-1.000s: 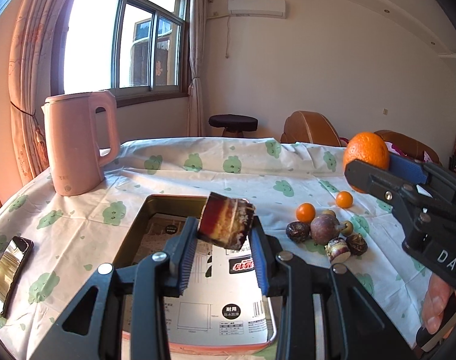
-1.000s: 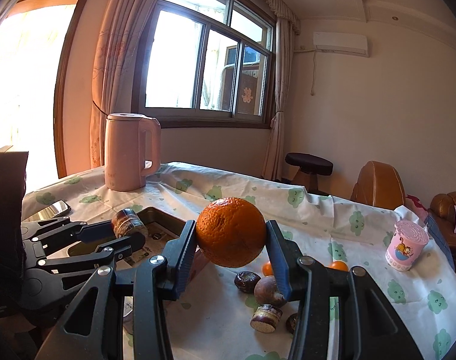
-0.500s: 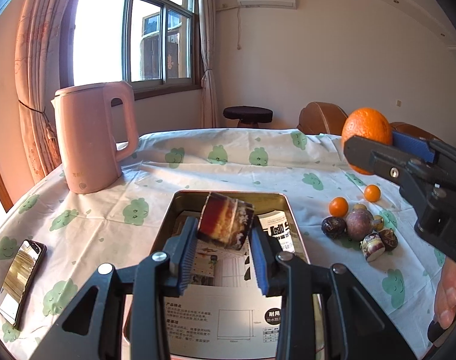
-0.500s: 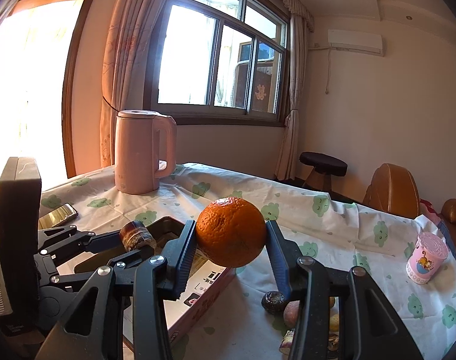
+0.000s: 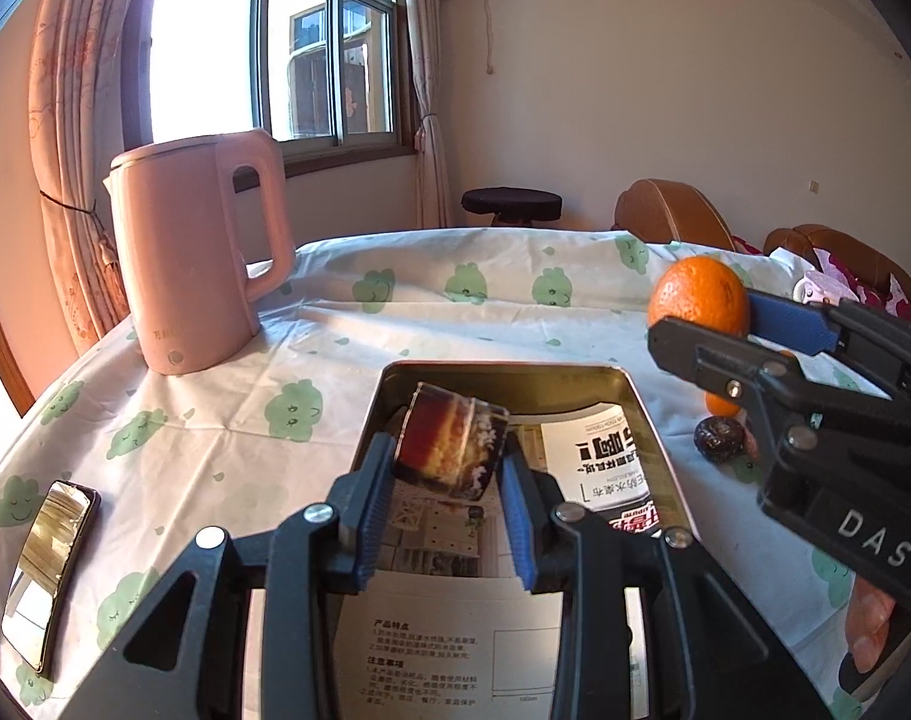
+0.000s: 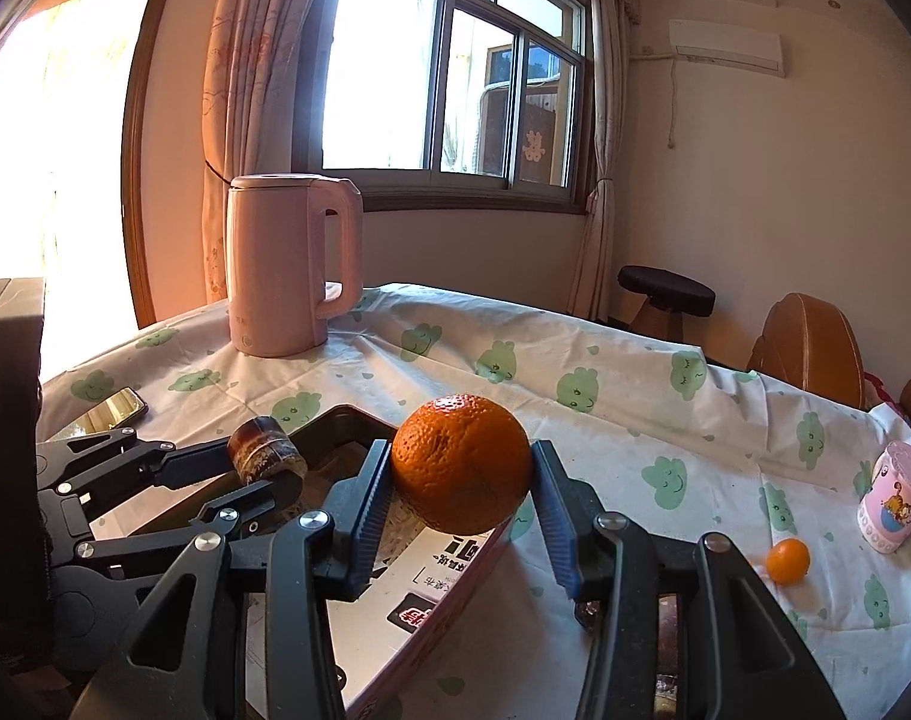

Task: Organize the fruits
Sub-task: 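Lift and carry the jar and orange over the open tin with both grippers, then open both grippers to drop the orange and jar into the tin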

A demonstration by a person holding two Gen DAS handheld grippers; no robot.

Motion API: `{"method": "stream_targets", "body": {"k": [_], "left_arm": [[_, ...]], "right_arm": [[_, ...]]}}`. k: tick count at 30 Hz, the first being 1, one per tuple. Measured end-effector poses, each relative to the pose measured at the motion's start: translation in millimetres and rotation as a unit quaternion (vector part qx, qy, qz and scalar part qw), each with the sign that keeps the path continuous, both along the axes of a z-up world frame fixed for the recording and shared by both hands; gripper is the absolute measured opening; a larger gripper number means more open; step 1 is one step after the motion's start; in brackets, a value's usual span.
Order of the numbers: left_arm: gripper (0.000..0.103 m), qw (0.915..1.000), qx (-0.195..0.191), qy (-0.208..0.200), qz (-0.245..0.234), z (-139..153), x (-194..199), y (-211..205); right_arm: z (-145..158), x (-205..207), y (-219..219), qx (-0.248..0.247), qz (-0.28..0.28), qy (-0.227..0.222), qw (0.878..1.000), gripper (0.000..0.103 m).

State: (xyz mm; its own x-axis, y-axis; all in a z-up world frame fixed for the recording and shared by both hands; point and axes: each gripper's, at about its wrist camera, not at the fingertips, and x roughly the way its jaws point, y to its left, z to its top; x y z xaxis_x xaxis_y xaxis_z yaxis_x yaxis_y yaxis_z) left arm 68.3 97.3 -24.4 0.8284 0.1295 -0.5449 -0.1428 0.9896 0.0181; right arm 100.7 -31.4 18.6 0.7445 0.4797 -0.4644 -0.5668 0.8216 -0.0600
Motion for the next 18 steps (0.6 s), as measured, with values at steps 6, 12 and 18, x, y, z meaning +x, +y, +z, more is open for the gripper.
{"method": "stream_targets", "body": {"k": [6,12,18], "left_arm": [[0.036,0.9999,0.000,0.010,-0.002,-3,4,3],[0.036,0.9998,0.000,0.022,-0.002,-8,8,5],[0.036,0.9993,0.000,0.037,-0.005,-15,12,6]], "right_arm": [[-12,11,9,-0.006,0.007,0.026,1.000,0.048],[-22,17,15,-0.010,0.010,0.046,0.999,0.048],[-30,22,21,-0.017,0.015,0.060,0.998,0.048]]}}
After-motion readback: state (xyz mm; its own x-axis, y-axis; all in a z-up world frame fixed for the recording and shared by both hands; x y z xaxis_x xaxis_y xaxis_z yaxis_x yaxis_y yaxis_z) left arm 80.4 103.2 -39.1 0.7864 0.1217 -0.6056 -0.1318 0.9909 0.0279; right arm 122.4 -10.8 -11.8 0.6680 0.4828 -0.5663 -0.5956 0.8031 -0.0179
